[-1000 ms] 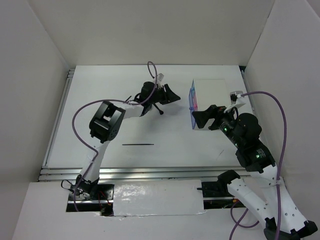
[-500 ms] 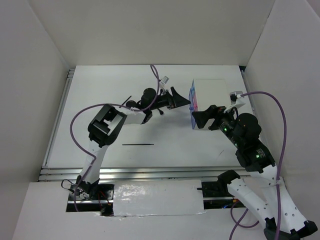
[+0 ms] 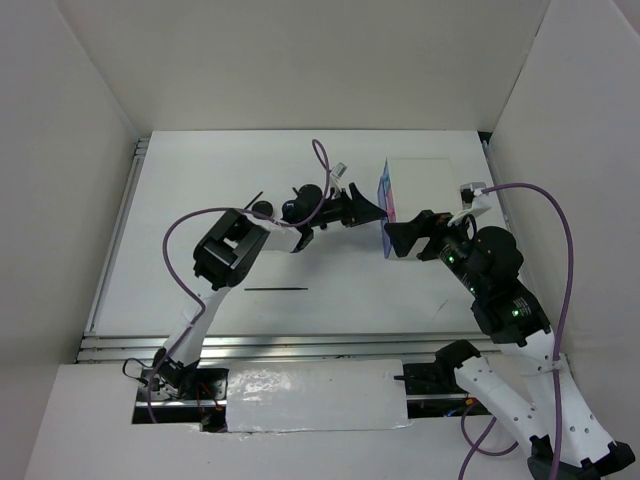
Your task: Organize the makeup
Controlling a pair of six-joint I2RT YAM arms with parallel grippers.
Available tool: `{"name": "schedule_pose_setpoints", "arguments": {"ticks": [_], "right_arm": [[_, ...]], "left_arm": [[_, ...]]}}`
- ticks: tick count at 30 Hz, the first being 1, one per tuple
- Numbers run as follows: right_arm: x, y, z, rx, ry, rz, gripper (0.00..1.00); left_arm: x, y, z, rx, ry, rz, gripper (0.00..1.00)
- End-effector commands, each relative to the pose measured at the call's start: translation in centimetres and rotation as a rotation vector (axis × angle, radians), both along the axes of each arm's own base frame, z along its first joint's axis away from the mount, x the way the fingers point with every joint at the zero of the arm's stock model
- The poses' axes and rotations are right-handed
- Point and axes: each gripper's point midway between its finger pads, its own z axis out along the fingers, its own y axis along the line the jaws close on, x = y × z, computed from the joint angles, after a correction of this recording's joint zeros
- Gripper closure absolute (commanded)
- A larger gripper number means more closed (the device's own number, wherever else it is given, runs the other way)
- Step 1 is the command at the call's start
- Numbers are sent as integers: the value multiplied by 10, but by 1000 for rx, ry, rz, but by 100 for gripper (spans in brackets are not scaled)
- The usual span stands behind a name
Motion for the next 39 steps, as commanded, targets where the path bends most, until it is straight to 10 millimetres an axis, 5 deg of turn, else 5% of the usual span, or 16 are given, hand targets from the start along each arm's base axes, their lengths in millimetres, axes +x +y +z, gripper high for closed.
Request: {"name": "schedule_pose_setpoints", "arguments": {"ticks": [1, 14, 36, 39], "right_arm": [[0, 0, 17, 8, -62, 0, 1], [1, -1, 15, 7, -57, -3, 1], [1, -1, 13, 6, -56, -6, 1], [1, -1, 13, 6, -56, -6, 1]], "left_arm": [[10, -5, 23, -52, -82, 6, 21], [19, -18, 17, -53, -72, -4, 45], [7, -29, 21, -79, -63, -41, 44], [7, -31, 22, -82, -71, -40, 52]]}}
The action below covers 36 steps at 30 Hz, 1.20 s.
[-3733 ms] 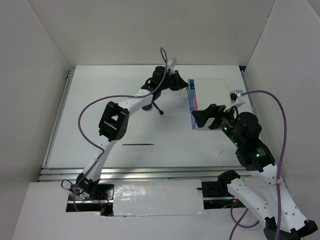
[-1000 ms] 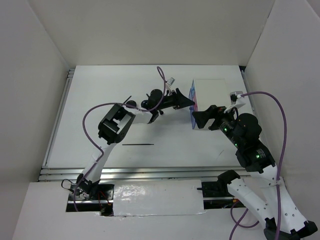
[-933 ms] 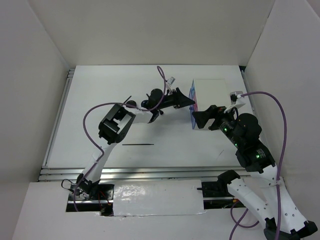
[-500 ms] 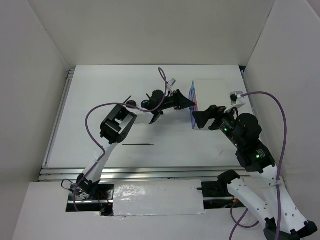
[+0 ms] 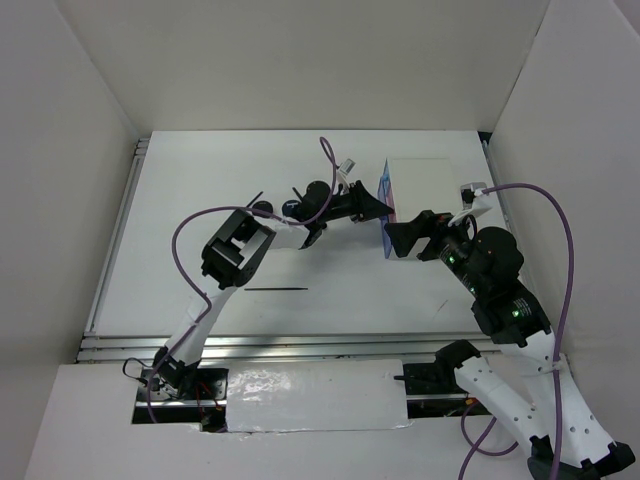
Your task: Organize the makeup
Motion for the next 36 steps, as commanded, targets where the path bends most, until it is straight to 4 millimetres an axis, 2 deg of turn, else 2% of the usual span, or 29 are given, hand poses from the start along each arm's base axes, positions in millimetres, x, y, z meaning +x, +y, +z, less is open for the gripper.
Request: {"name": "schedule_pose_setpoints", "arguments": {"ticks": [1, 8, 24, 36], "right_arm": [[1, -1, 12, 5, -53, -6, 1], [1, -2, 12, 5, -53, -8, 1], [1, 0, 12, 6, -53, -2, 1], [2, 2, 13, 8, -52, 4, 1]], "left_arm": [[-2, -9, 20, -57, -81, -23, 55], [-5, -8, 28, -69, -98, -30, 76], [-2, 26, 39, -88, -110, 18, 81], [4, 67, 41, -69, -114, 67, 81]]}}
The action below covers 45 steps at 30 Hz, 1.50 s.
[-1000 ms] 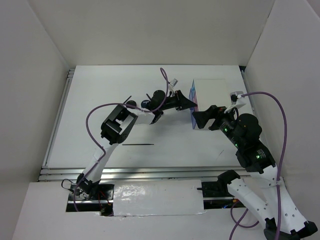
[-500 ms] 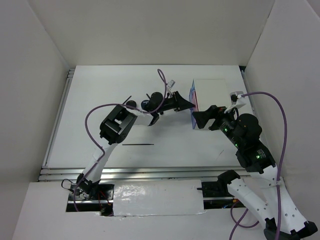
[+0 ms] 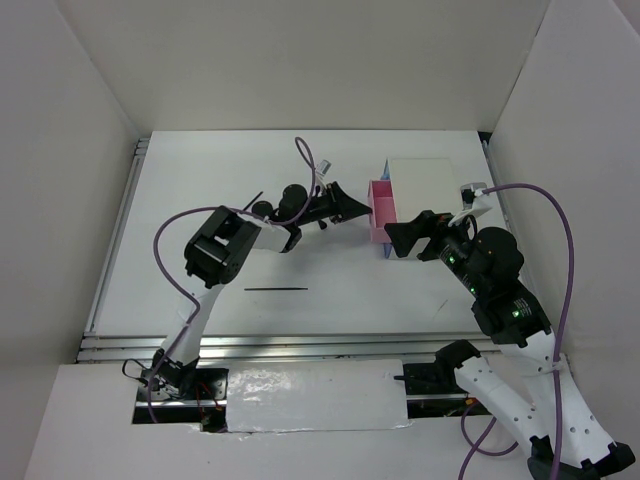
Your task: Organize the makeup
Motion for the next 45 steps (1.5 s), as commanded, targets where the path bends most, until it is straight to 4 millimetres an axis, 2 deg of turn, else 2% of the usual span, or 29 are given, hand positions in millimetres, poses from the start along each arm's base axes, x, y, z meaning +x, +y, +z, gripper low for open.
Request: {"name": "schedule_pose_setpoints", "arguments": {"ticks": [1, 11, 20, 23, 24, 25, 27, 28, 33, 34, 35, 37, 38, 39, 40, 41, 42, 43, 44, 45], "right_arm": [[3, 1, 13, 8, -52, 2, 1], [3, 3, 12, 6, -48, 8, 1], [3, 2, 13, 6, -48, 7, 1], [3, 2, 13, 7, -49, 5, 1], [4, 2, 12, 7, -46, 5, 1], [4, 3, 12, 7, -44, 8, 1], [4, 3, 12, 7, -46, 8, 1], [4, 3, 12, 7, -46, 10, 1], [3, 2, 12, 6, -47, 5, 1], [3, 3, 12, 6, -45, 7, 1], [3, 2, 12, 6, -47, 5, 1], [3, 2, 13, 6, -48, 5, 1], [2, 2, 12, 6, -47, 8, 1], [2, 2, 12, 6, -48, 8, 1], [2, 2, 13, 8, -49, 8, 1], [2, 2, 13, 8, -49, 8, 1], [3, 2, 13, 7, -49, 5, 1], [2, 2, 13, 9, -50, 5, 1], [2, 2, 12, 8, -49, 7, 1], [3, 2, 11, 8, -47, 8, 1]], "left_arm": [[1, 17, 39, -42, -115, 17, 81], [0, 38, 41, -31, -122, 38, 81], [0, 53, 44, -29, -131, 56, 74], [-1, 57, 47, -22, -135, 63, 64], [-2, 57, 47, -16, -143, 61, 53], [-2, 58, 47, -12, -145, 68, 46], [-2, 59, 48, -2, -151, 72, 3], [-2, 60, 49, 1, -152, 75, 1], [-1, 70, 53, 39, -163, 114, 1], [1, 74, 49, 55, -152, 135, 1], [2, 78, 55, 72, -180, 151, 1], [7, 89, 43, 137, -137, 185, 1], [13, 96, 49, 173, -168, 225, 1], [15, 104, 31, 251, -98, 246, 1], [19, 111, 40, 291, -106, 282, 1], [34, 126, 33, 396, -122, 385, 1], [29, 140, 7, 527, -28, 410, 1], [44, 162, 18, 619, -62, 534, 1], [45, 174, 15, 677, -42, 581, 1], [38, 186, 3, 755, 16, 599, 0]]}}
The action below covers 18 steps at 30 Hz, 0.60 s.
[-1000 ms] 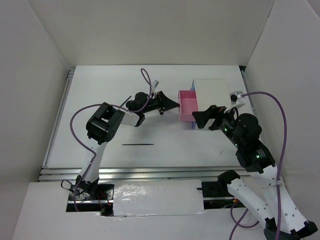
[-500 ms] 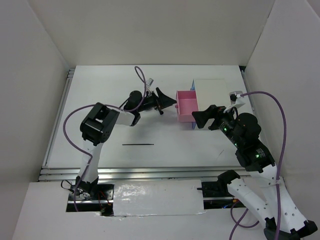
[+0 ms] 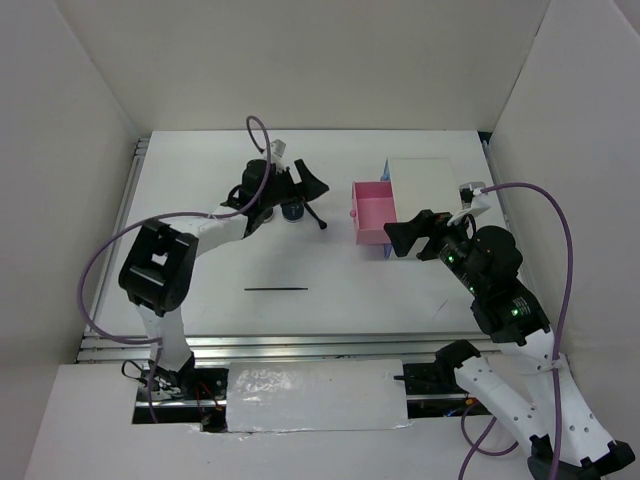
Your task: Organize the makeup
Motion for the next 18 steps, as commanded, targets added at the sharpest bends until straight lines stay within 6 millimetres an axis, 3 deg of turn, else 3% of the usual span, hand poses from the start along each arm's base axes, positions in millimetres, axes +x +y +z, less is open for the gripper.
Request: {"name": "schedule_pose_setpoints", "arguments": {"ticks": [1, 3, 5, 10, 18], "right_arm": [[1, 2, 13, 11, -55, 9, 1], [2, 2, 14, 11, -55, 9, 1], [2, 2, 14, 11, -57, 10, 1], [2, 2, 13, 11, -55, 10, 1], [2, 5, 11, 8, -50, 23, 1]], "left_arm": [[14, 77, -10, 371, 47, 300, 1], [17, 96, -5, 440, 63, 381, 1], [13, 123, -20, 571, 121, 442, 1], [17, 157, -42, 760, 226, 506, 1], [25, 173, -69, 777, 302, 540, 1]]}}
